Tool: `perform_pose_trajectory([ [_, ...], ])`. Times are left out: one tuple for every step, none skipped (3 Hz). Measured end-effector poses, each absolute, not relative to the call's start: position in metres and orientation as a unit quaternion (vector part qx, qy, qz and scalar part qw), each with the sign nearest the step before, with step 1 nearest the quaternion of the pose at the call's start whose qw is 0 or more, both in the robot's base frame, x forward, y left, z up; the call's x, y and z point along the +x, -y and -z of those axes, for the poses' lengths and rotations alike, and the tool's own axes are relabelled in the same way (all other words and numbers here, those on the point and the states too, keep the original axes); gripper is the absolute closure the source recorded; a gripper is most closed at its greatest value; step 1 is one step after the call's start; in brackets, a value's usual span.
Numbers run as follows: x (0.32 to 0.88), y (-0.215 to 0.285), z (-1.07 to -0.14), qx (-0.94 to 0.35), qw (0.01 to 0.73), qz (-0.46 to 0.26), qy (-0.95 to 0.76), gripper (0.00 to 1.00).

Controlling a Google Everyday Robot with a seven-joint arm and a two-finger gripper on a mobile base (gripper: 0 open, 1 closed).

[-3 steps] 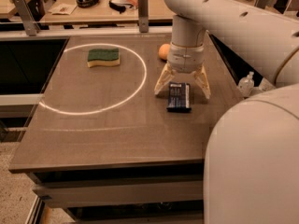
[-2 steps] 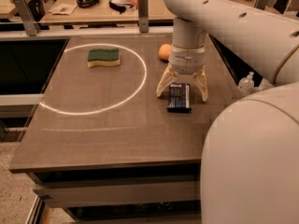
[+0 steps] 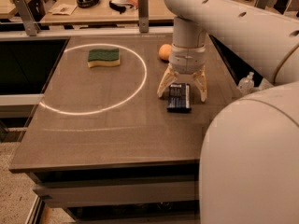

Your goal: Pick rxbar blueberry

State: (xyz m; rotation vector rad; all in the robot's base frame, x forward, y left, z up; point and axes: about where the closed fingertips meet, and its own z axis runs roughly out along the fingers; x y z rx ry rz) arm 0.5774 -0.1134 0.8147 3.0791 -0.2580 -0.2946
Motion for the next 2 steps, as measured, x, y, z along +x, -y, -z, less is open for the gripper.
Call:
perform_pose_trajectory([
  [0.5773,0.1139,-0.8148,0.992,0.019,0.095,0.084,0.45],
  [0.5774,0.1146,-0.8154,0.992,0.02,0.095,0.085,0.46],
])
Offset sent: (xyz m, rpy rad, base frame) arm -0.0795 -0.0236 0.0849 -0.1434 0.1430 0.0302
